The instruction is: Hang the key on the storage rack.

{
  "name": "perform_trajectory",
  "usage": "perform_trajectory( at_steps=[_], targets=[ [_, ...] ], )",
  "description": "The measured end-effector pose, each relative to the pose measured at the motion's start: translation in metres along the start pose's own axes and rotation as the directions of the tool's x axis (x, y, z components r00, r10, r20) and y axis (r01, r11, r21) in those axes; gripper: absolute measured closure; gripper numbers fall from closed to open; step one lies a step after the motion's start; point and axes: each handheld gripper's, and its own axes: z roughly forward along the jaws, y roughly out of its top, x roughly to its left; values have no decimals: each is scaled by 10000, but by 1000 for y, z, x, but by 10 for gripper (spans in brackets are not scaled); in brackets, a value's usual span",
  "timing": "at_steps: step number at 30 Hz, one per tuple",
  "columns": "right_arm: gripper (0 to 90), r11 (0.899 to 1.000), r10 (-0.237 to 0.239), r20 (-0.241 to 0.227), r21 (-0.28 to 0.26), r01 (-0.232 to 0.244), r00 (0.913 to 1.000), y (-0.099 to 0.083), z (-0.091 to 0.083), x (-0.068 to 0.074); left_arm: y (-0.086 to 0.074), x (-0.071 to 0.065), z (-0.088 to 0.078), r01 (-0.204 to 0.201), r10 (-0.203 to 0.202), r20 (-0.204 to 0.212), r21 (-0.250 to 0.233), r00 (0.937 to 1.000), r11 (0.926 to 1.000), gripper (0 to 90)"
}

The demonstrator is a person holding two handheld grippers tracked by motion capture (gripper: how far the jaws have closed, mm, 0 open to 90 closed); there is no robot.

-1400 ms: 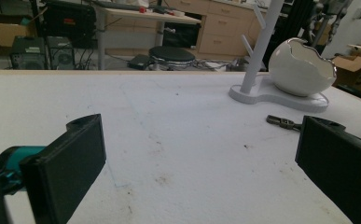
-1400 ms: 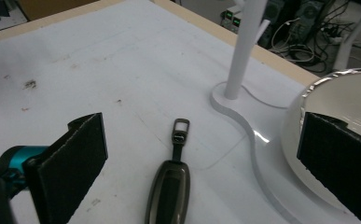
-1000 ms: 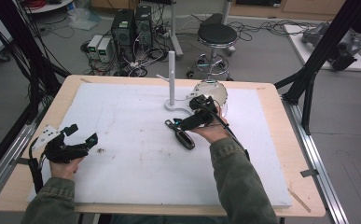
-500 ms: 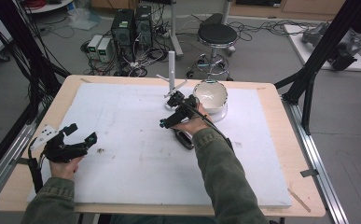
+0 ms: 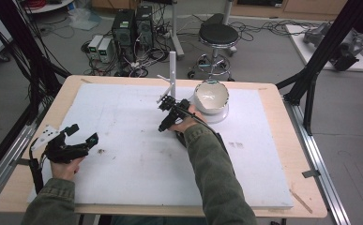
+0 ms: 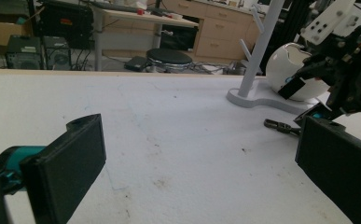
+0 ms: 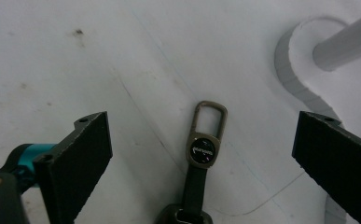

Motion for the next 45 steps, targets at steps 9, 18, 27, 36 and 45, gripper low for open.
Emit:
perform_trajectory(
  at_steps=[9,18,27,36,45],
  targets=[
    [253,9955,-68,-15,941,69,10000,2,15,-4,-1,0,0,-76,74,147,82,9999,9999,21],
    [586,9899,249,-748,1410,-142,9969,3,20,-8,-1,-3,0,-270,268,210,78,9994,9996,21],
    [704,9904,517,-871,1327,-399,9949,2,20,-12,-1,-3,-1,-259,258,219,23,9994,9997,21],
    [705,9929,432,-897,1144,-328,9950,0,18,-12,-2,-2,-2,-207,208,220,-31,9995,9998,21],
    [704,9993,345,-968,141,-333,9947,-6,-6,-10,-2,-2,-2,-237,238,260,-33,9994,9997,22]
  ],
)
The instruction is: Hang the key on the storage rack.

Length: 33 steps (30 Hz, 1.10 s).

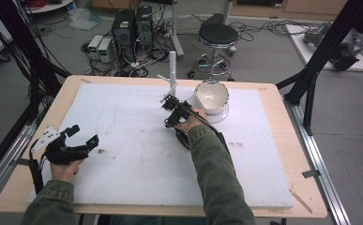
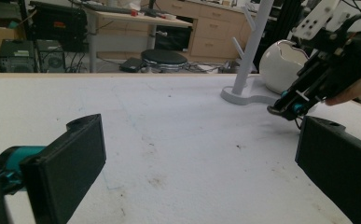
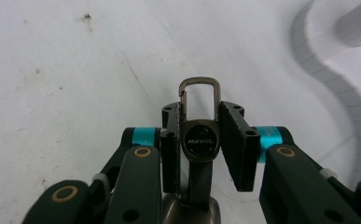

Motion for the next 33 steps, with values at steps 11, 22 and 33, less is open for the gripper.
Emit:
perform_trajectory(
  at_steps=[11,22,33],
  targets=[
    [703,9822,107,-273,-1870,-156,9996,-9,-47,0,0,0,0,-27,27,-3,42,10000,10000,22],
    [703,9580,258,-322,-2847,-340,9991,-15,-69,-6,0,0,0,-34,34,2,32,10000,10000,22],
    [704,9182,223,-155,-3953,-266,9996,-19,-91,-5,0,-1,0,-21,21,-4,19,10000,10000,21]
  ],
)
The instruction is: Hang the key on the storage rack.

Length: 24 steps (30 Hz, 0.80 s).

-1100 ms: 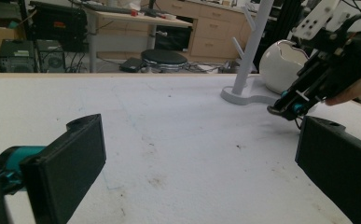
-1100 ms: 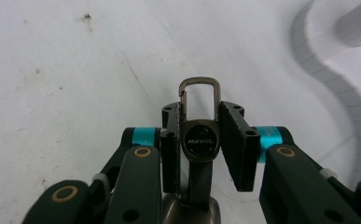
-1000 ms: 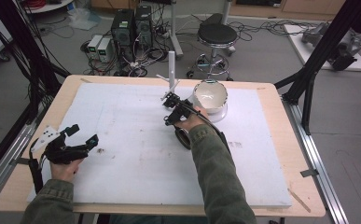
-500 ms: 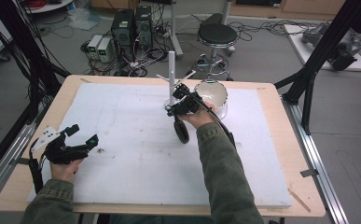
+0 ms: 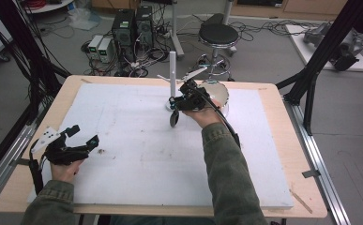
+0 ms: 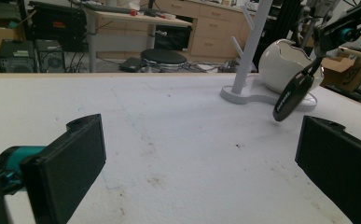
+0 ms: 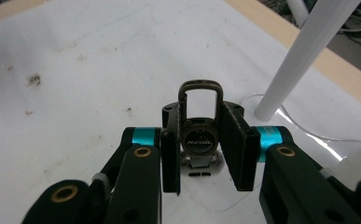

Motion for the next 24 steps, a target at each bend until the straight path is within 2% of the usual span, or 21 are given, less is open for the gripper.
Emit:
perform_trajectory(
  at_steps=[2,6,11,15,21,24],
  targets=[
    [703,9995,19,65,-305,-17,10000,1,-4,1,0,0,0,-13,13,-9,18,10000,10000,21],
    [703,9974,124,-172,-708,-136,9998,5,-12,0,-1,0,1,-8,8,10,56,10000,10000,22],
    [702,9945,202,-26,-1029,-203,9998,4,-20,-3,-1,-1,1,-35,35,28,82,10000,10000,21],
    [702,9885,366,14,-1472,-360,9993,5,-28,-6,-1,-1,1,3,-3,5,46,10000,10000,21],
    [702,9834,447,160,-1770,-412,9989,8,-38,-11,-1,-1,1,-27,27,30,81,10000,10000,22],
    [701,9838,459,265,-1744,-406,9986,12,-43,-12,-1,-1,1,-9,9,31,55,10000,10000,21]
  ],
)
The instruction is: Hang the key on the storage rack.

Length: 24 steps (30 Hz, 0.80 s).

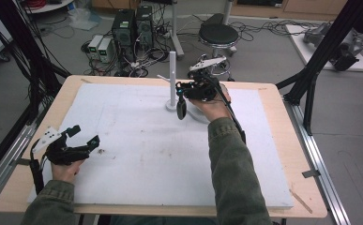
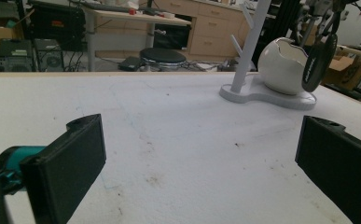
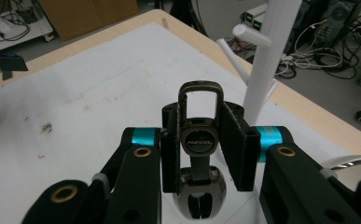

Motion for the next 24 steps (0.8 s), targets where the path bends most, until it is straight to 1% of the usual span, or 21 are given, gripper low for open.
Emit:
perform_trajectory(
  at_steps=[2,4,9,13,15,19,22,24],
  targets=[
    [701,10000,46,15,-87,-46,10000,3,-3,-1,0,0,0,-8,8,6,-5,10000,10000,21],
    [701,10000,-12,118,-80,12,9999,7,-6,-2,0,0,0,-15,15,4,8,10000,10000,22],
    [701,9998,-55,152,-184,58,9999,15,-10,-2,0,0,0,-42,42,19,6,10000,10000,21],
    [701,9998,-167,334,-53,168,9993,22,-8,-2,0,0,0,-25,25,8,-3,10000,10000,21],
    [701,9998,-162,300,-85,164,9994,24,-8,-2,0,0,0,16,-16,0,-26,10000,10000,22],
    [700,10000,90,525,-11,-89,9986,30,-4,-3,0,1,-1,18,-18,-32,-35,10000,10000,21],
    [700,9999,134,590,36,-137,9982,31,-1,-4,0,1,-1,24,-24,-19,-44,10000,10000,21],
    [700,9999,143,546,60,-147,9984,33,1,-4,0,2,-1,60,-61,-53,-54,10000,10000,21]
  ],
)
